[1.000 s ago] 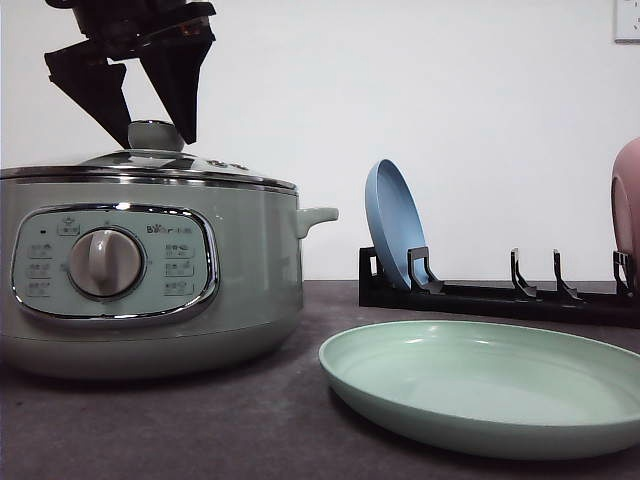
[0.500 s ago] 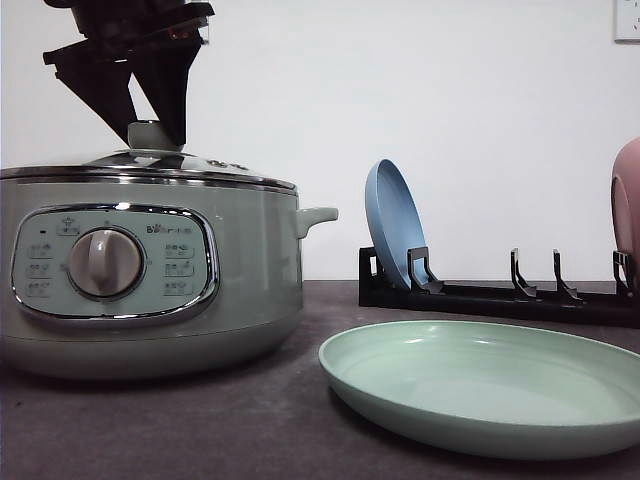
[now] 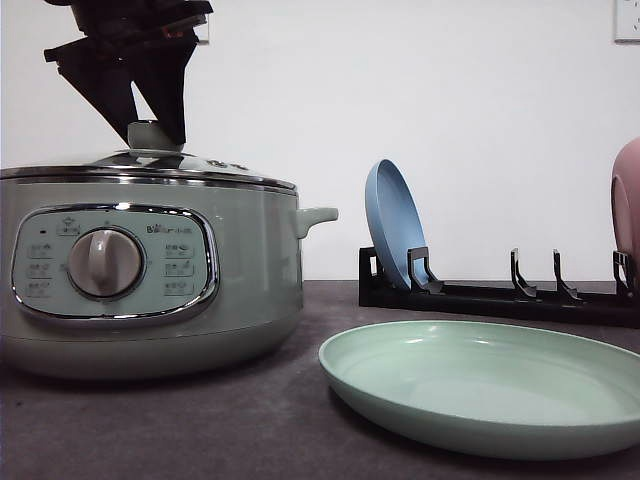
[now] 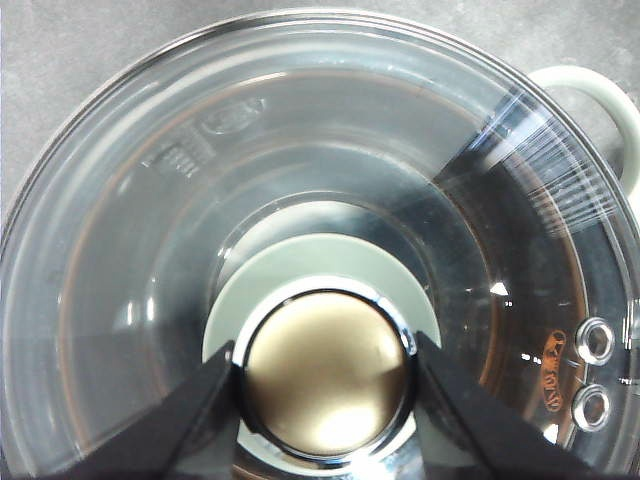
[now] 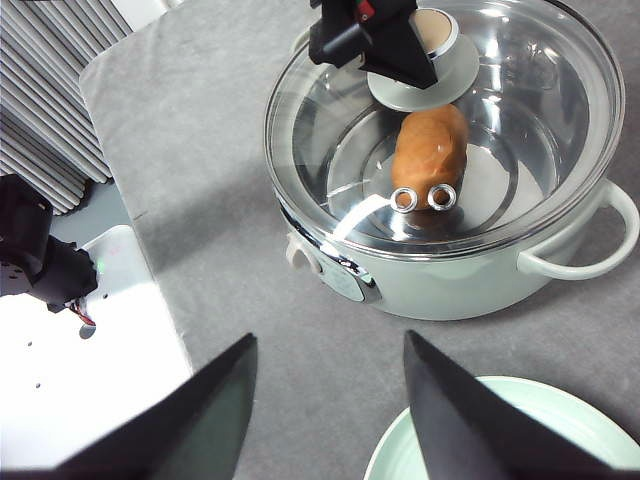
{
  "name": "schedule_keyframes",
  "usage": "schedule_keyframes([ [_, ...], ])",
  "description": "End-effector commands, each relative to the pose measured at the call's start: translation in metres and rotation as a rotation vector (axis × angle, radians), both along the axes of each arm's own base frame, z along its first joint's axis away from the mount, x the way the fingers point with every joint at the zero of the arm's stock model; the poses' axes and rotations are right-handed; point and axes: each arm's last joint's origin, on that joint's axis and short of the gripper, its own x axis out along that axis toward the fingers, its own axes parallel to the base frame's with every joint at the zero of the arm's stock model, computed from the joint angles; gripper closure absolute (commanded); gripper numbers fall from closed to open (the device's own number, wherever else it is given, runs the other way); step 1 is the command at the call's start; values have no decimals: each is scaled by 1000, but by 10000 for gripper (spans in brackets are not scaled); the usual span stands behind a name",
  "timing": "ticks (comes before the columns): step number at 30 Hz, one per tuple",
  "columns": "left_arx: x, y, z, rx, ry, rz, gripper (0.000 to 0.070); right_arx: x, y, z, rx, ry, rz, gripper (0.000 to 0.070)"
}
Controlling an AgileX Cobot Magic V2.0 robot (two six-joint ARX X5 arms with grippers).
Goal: Transfer potato from steamer to green plate
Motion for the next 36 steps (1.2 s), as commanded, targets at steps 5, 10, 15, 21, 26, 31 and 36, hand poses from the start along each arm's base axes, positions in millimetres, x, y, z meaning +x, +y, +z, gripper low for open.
schedule_keyframes([
  [5, -13, 4, 25, -54, -86, 19, 699, 1, 3, 4, 5, -20, 15, 412],
  [10, -28, 14, 45, -80, -147, 32, 699, 1, 3, 4, 5, -20, 15, 412],
  [15, -46, 30, 64, -100, -212, 66, 699, 1, 3, 4, 5, -19, 15, 412],
  [21, -69, 55, 82, -44, -275, 166, 699, 1, 3, 4, 4, -18, 15, 412],
  [26, -82, 79, 89, 16, -300, 282, 699, 1, 3, 4, 4, -18, 15, 412],
  [31, -88, 101, 92, 45, -302, 383, 699, 0, 3, 4, 4, -17, 15, 412],
  [36, -88, 119, 92, 62, -290, 464, 699, 0, 3, 4, 4, -17, 15, 412],
])
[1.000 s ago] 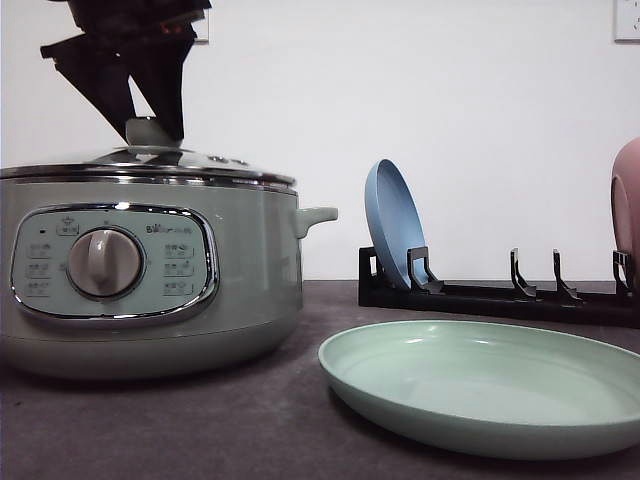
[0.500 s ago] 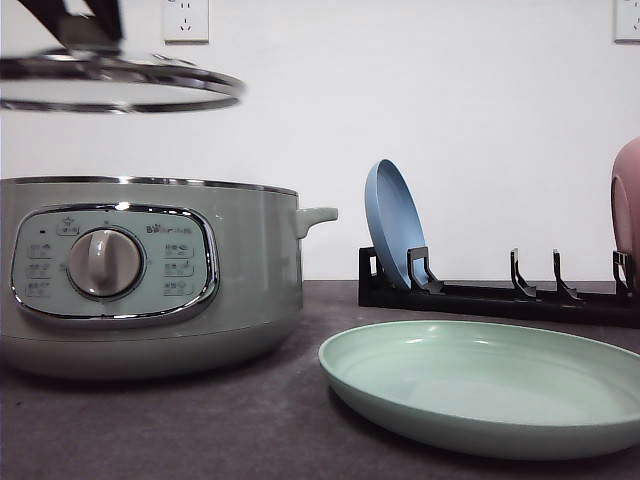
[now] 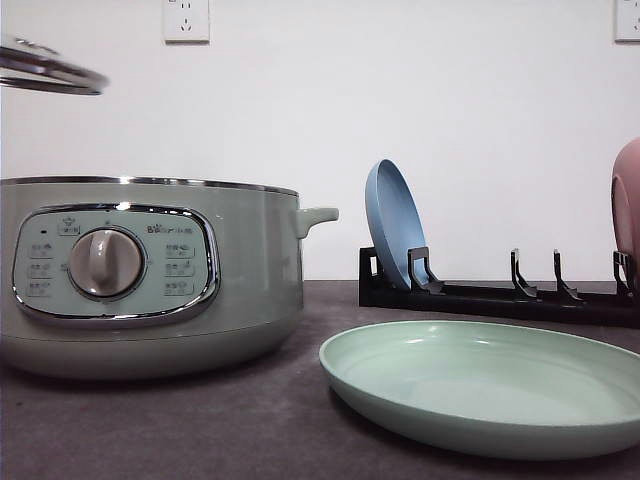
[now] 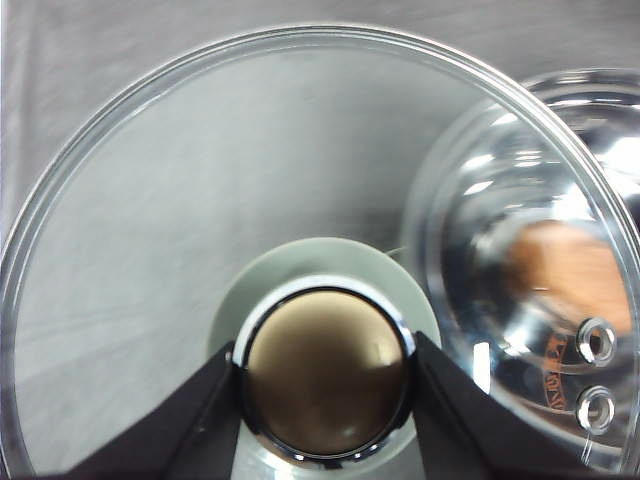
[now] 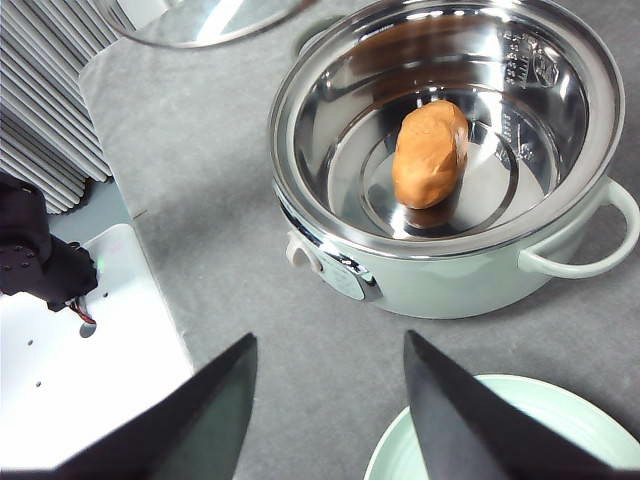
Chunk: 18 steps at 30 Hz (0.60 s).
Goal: Transfer potato from steamer to green plate
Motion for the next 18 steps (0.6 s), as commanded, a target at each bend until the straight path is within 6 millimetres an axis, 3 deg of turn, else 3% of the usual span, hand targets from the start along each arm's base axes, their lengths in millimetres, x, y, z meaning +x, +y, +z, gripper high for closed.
schedule_keyframes([
  [1, -3, 4, 12, -1, -70, 22, 699, 1, 3, 4, 6, -19, 15, 412],
  [12, -2, 19, 12, 1, -78, 91, 699, 2, 4, 3, 10, -6, 5, 408],
  [16, -2, 20, 12, 1, -78, 95, 699, 7, 8, 2, 21, -10, -14, 303],
  [18, -2, 20, 12, 1, -78, 96, 699, 11, 11, 2, 29, -25, -25, 286],
])
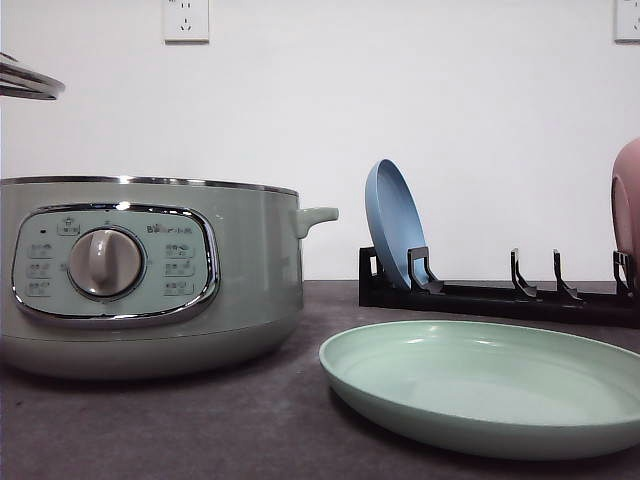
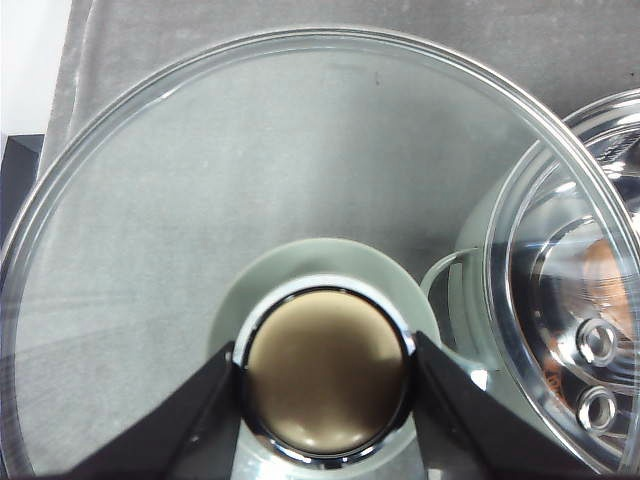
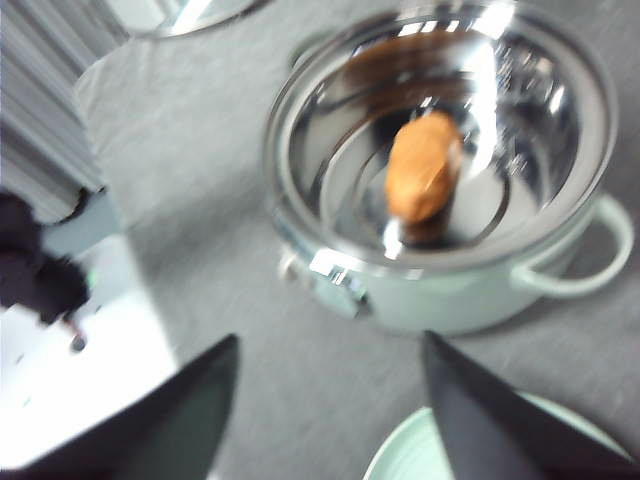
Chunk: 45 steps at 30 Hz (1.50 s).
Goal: Transfer potato from steamer to green plate
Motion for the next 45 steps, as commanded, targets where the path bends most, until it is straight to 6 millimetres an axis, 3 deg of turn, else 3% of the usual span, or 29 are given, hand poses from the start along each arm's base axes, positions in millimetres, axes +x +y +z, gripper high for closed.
schedule_keyframes([
  [1, -2, 1, 12, 5, -80, 7, 699, 5, 7, 4, 16, -7, -8, 286],
  [8, -2, 1, 12, 5, -81, 7, 699, 32, 30, 17, 17, -14, -9, 285],
  [17, -2, 1, 13, 5, -85, 7, 699, 86, 84, 18, 1, -2, 8, 272],
  [23, -2, 1, 13, 4, -86, 8, 699, 110, 121, -2, -35, 2, 16, 249],
  [26, -2, 1, 13, 4, -86, 8, 699, 119, 138, -17, -69, -6, 4, 209],
  [31, -2, 1, 13, 4, -86, 8, 699, 129, 162, -49, -105, -1, 5, 202],
  [45, -2, 1, 12, 3, -84, 9, 699, 140, 191, -112, -228, 20, -5, 202],
])
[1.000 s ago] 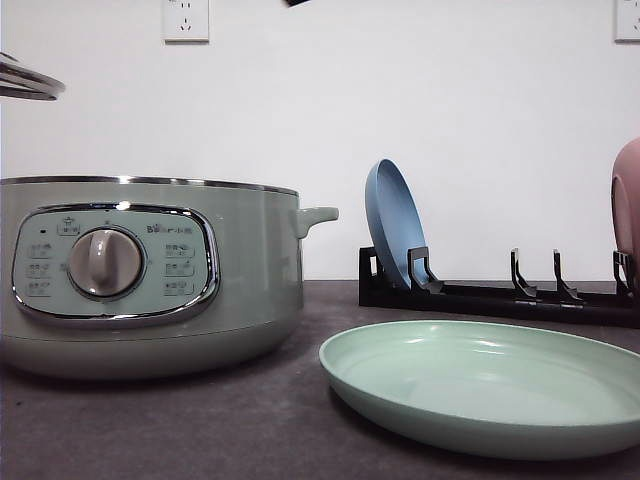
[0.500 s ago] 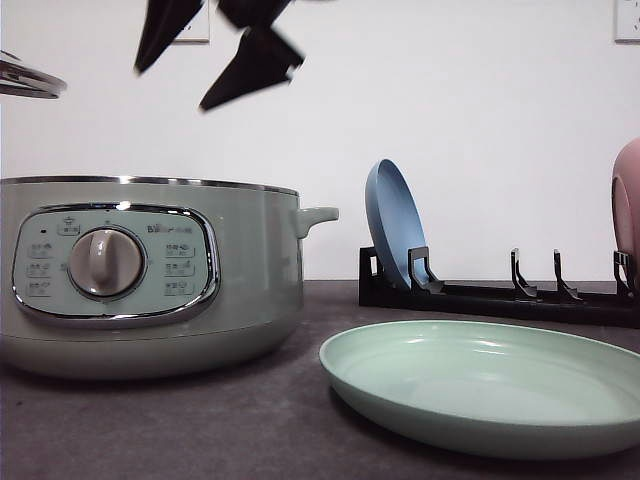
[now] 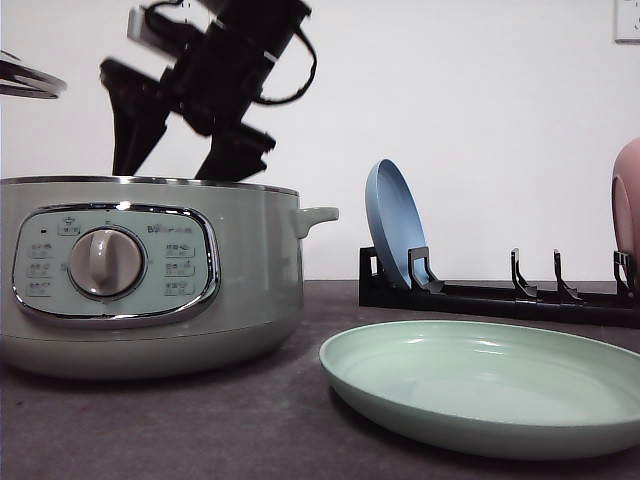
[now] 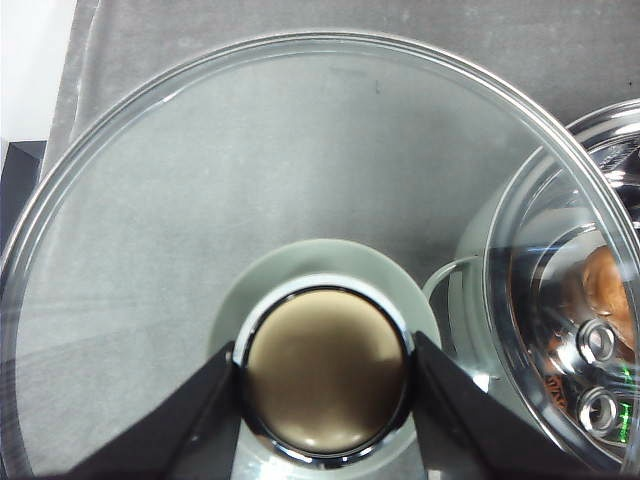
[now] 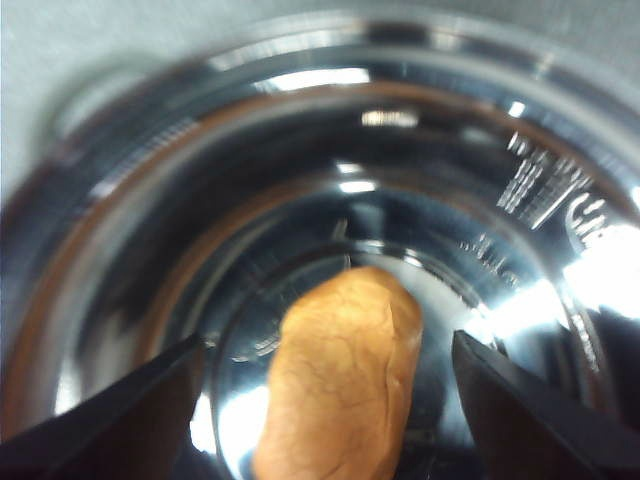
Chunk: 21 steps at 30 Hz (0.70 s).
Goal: Transfer potato from steamer to green plate
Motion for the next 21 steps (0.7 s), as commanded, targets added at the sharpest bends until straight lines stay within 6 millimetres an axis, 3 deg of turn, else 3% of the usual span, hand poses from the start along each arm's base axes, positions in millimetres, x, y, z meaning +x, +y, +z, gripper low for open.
schedule_keyframes([
  [1, -3, 1, 12, 2, -70, 9, 699, 0, 11, -8, -6, -13, 18, 202],
  [8, -3, 1, 11, 2, -67, 10, 699, 3, 15, -24, -43, 0, 11, 202],
  [21, -3, 1, 11, 2, -66, 10, 699, 3, 17, -27, -49, 0, 16, 202],
])
